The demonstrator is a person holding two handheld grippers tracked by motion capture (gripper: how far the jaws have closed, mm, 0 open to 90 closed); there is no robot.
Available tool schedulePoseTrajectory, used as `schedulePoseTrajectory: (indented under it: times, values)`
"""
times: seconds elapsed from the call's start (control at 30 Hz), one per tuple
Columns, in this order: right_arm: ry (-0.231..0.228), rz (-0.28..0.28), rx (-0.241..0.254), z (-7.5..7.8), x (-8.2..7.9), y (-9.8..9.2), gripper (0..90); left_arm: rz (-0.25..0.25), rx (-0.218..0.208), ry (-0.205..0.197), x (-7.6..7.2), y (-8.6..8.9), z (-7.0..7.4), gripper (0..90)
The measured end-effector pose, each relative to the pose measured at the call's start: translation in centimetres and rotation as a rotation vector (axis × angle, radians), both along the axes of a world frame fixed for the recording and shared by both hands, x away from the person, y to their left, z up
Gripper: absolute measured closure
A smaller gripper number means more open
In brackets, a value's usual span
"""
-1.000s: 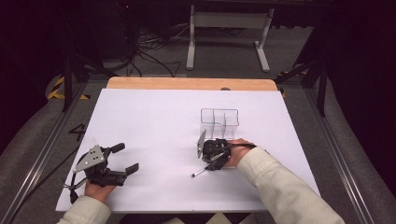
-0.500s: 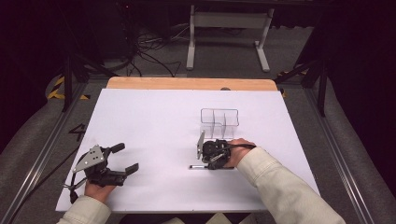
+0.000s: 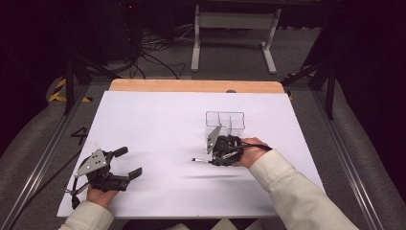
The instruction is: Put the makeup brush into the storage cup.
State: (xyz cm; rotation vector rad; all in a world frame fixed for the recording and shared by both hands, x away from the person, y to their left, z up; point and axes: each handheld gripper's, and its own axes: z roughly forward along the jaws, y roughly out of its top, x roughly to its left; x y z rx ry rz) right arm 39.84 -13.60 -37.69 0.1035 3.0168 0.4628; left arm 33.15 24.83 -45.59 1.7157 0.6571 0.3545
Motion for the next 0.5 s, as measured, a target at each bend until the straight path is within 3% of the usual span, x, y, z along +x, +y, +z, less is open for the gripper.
schedulePoseTrajectory:
  times: [0.5]
  values:
    - [-0.059, -0.045, 0.152, 2.5, -0.2, -1.3, 84.1, 0.003, -0.001, -0.001, 0.0, 0.0, 0.0, 3.9]
